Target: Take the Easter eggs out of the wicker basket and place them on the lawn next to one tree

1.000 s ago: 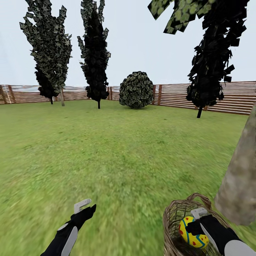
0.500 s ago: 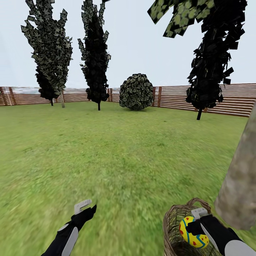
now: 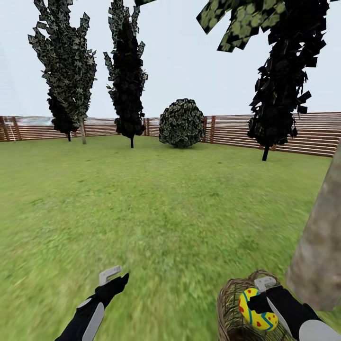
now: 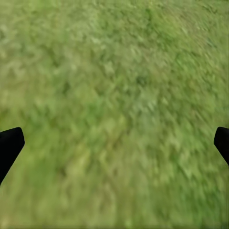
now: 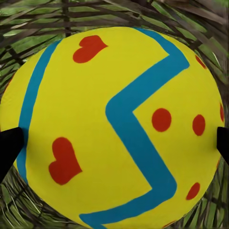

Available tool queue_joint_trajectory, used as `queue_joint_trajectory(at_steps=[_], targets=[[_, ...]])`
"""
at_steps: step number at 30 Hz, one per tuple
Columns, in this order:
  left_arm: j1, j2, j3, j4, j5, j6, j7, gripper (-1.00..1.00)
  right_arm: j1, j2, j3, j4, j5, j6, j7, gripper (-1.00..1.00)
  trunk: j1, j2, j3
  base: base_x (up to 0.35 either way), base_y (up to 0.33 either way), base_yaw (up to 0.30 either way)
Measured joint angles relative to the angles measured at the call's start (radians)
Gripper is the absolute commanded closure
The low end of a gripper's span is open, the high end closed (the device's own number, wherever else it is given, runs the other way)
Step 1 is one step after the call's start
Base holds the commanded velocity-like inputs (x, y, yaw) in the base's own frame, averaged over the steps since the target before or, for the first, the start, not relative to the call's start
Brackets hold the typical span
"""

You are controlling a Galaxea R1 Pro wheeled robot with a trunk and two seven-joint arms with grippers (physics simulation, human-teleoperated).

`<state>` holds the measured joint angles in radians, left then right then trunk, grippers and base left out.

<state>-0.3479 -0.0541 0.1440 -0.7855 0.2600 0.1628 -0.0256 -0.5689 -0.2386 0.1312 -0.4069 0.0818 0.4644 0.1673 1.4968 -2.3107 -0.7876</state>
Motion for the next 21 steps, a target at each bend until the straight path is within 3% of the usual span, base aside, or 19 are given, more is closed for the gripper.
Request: queue_joint_trajectory(at_steps=[21], targets=[[0.000, -0.006, -0.001, 0.000, 0.000, 0.000, -0.001, -1.00, 0.000, 0.000, 0.000, 0.000, 0.000, 0.000, 0.000, 1.00, -0.081, 0.147, 0.066, 0.000, 0.000, 0.000]])
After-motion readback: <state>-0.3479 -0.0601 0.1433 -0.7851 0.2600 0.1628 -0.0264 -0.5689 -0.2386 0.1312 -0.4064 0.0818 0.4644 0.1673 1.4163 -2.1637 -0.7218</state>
